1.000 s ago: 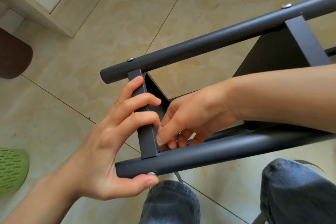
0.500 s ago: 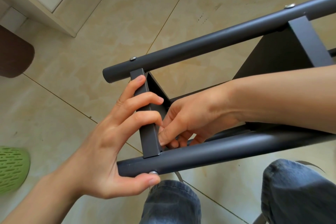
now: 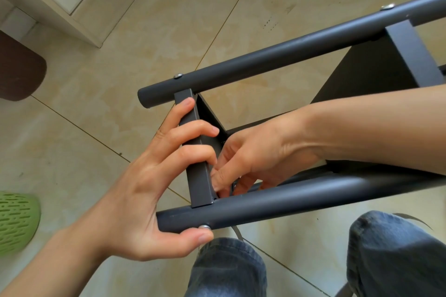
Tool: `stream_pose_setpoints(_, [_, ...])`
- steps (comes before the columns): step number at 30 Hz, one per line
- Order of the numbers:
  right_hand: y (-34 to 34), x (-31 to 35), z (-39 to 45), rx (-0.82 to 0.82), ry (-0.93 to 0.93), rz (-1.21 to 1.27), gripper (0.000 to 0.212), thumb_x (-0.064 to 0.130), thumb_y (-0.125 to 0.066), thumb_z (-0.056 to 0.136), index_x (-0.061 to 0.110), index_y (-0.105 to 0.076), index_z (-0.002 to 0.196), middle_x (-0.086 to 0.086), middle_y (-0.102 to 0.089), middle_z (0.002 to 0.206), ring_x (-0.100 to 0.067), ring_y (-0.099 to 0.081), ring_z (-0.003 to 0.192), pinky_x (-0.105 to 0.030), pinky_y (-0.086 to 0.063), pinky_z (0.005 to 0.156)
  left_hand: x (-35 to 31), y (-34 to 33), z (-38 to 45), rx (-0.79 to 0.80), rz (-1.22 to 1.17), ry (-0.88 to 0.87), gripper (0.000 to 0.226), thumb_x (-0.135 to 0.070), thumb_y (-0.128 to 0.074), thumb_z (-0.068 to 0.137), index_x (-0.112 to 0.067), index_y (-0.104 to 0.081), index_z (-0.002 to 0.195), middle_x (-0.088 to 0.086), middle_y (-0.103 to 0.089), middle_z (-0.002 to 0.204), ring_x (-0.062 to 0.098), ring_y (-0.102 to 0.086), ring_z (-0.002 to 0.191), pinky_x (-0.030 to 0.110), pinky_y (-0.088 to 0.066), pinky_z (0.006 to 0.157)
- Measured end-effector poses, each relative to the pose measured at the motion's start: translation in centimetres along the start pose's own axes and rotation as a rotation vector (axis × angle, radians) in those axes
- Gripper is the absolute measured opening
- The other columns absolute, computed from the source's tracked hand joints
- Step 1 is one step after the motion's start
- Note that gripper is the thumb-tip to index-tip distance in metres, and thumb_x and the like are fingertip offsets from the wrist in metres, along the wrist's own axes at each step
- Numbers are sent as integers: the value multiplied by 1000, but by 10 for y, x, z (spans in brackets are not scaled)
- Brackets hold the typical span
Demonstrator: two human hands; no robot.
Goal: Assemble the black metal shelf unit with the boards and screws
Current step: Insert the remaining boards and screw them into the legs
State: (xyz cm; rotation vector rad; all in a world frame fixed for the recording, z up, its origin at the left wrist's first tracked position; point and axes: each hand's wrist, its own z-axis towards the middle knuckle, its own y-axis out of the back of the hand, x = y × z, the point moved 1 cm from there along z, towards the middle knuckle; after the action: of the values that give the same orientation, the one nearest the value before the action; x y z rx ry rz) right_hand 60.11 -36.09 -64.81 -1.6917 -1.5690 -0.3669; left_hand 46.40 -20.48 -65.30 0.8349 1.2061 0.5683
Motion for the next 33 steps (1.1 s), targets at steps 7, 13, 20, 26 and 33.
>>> stream_pose_setpoints(7, [-4,2,2,-54,-27,-62,21,20,-56,94,13,-63,76,3,-60,68,-12,-54,68,-24,-45,65,-22,9,7,56,-72,47,58,-49,-69,74,-23,-50,122,-2,-41,148,37,-10,154,34,-22,120])
stream_pose_setpoints(13, [2,5,-3,-27,-16,-21,19,14,-62,90,16,-65,72,-2,-62,75,-14,-55,71,-29,-45,71,-31,14,12,74,-75,82,58,-47,-68,72,-22,-49,121,-1,-41,146,34,-9,155,33,-23,119])
stream_pose_setpoints(20, [0,3,1,-69,-57,-55,26,23,-60,92,17,-66,67,2,-60,66,-11,-53,62,-27,-44,68,-31,14,12,82,-68,89,58,-46,-68,71,-20,-51,120,-1,-41,146,35,-9,155,35,-21,120])
stream_pose_setpoints(26, [1,3,-1,-16,-15,-6,18,17,-63,92,15,-66,74,-1,-63,76,-13,-56,71,-30,-46,72,-32,14,11,76,-76,93,58,-47,-68,71,-22,-50,121,-3,-40,147,34,-9,155,34,-22,120])
stream_pose_setpoints(33, [2,2,1,-52,-30,-50,29,27,-62,93,20,-69,66,2,-64,70,-11,-55,65,-25,-45,67,-31,14,11,78,-73,86,59,-47,-68,71,-21,-49,121,-4,-40,147,34,-10,155,31,-22,119])
